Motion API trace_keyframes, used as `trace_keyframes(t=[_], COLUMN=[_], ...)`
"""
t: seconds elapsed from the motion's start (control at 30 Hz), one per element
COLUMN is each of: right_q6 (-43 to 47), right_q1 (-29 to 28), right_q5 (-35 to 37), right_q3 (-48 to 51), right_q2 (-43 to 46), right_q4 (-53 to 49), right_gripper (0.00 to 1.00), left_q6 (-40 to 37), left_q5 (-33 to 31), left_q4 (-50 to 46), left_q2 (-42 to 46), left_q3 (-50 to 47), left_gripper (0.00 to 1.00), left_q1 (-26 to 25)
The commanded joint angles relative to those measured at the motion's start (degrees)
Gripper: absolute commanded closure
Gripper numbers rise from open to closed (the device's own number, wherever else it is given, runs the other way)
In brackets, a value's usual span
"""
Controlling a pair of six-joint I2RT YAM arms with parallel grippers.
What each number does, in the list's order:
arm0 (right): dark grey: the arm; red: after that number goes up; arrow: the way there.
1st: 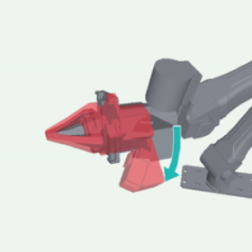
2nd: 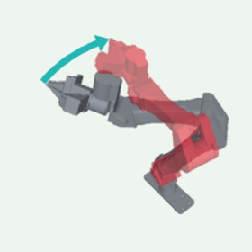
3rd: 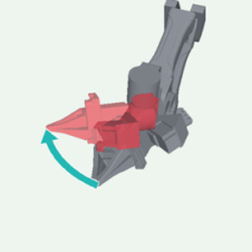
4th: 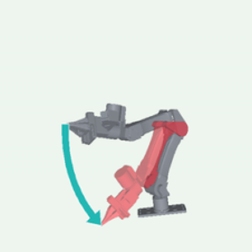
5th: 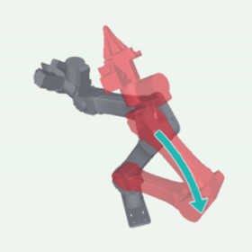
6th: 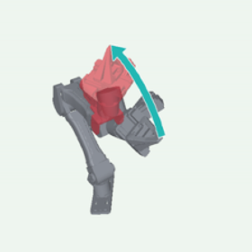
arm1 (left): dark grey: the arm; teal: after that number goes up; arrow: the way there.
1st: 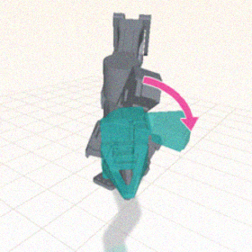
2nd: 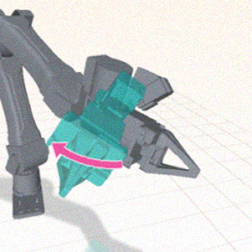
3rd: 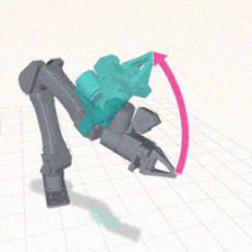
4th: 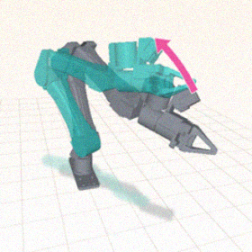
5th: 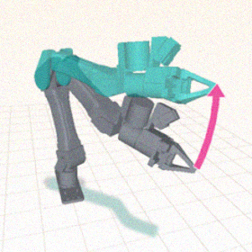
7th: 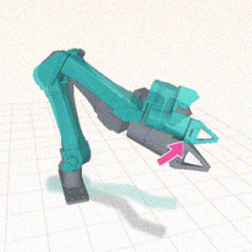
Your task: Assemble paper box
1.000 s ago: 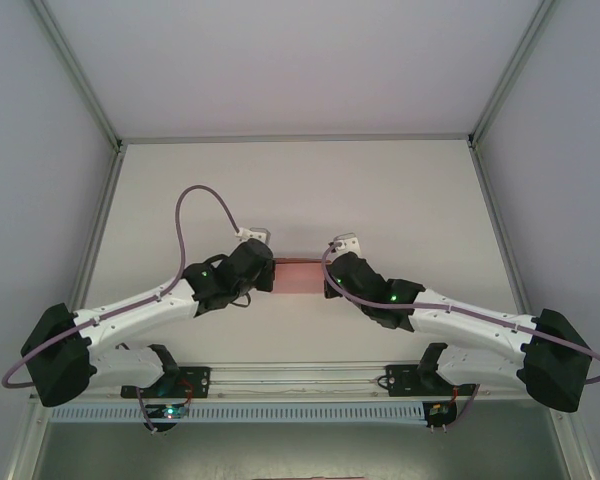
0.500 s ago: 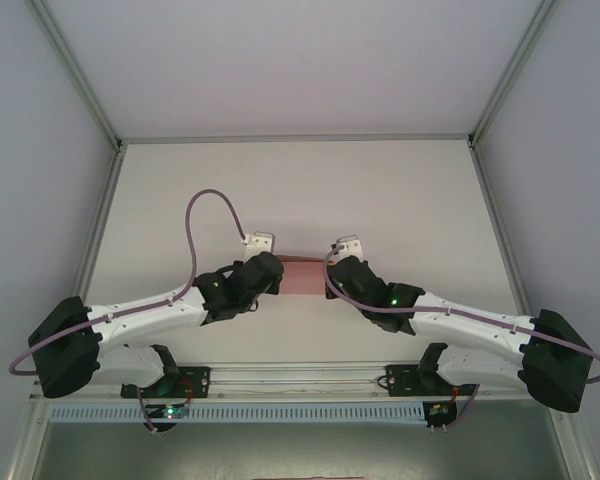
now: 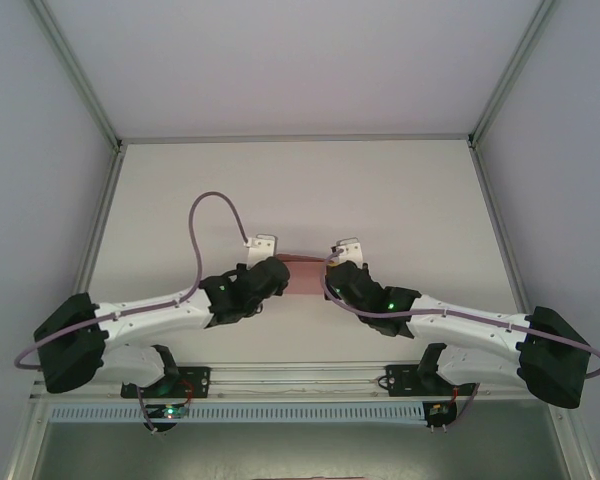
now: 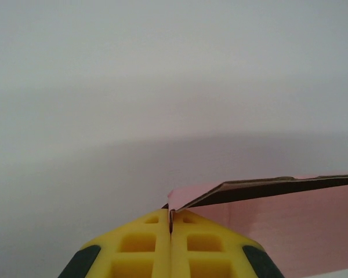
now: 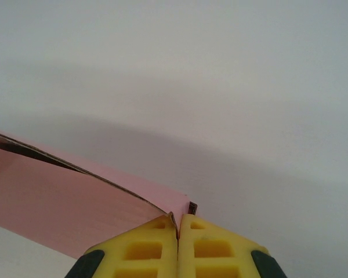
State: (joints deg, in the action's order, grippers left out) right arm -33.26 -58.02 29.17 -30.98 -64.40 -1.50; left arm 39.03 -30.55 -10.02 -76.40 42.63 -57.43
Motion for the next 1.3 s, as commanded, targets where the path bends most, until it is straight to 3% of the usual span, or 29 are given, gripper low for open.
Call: trace_keyframes(t=[0.0, 0.13, 0.27, 0.5, 0.6, 0.9, 1.27], right_q6=[-0.93, -0.93, -0.93, 1.18, 1.85, 1.71, 1.84], right_q1=[-1.84, -1.83, -1.85, -2.23, -2.65, -2.71, -2.91], right_q5=[-5.44, -4.47, -4.10, -7.15, -6.87, -8.20, -10.78], right_q3=[1.18, 1.45, 2.32, 6.66, 8.77, 11.42, 14.45], right_q2=[-0.64, -0.14, 1.16, 0.46, -0.29, 2.17, 3.54], right_q4=[1.50, 0.65, 0.69, 10.27, 14.18, 12.59, 12.62], right_gripper=[1.00, 1.00, 1.00, 1.00, 1.00, 1.00, 1.00], left_q6=[-1.66, -1.16, 1.59, 2.46, 2.55, 4.08, 4.25], left_q5=[7.90, 7.39, 8.05, 8.99, 7.80, 6.99, 8.10], left_q4=[-14.47, -16.48, -14.05, 4.15, 3.31, 2.75, 2.55], left_q2=[-8.35, -9.53, -5.06, -0.38, -1.62, -4.57, 0.93], left_q3=[0.34, 0.52, -4.27, -15.29, -14.68, -16.77, -18.63], left_gripper=[1.00, 1.00, 1.00, 1.00, 1.00, 1.00, 1.00], left_q1=[-3.94, -4.54, -4.56, -4.53, -4.70, -5.01, -5.29])
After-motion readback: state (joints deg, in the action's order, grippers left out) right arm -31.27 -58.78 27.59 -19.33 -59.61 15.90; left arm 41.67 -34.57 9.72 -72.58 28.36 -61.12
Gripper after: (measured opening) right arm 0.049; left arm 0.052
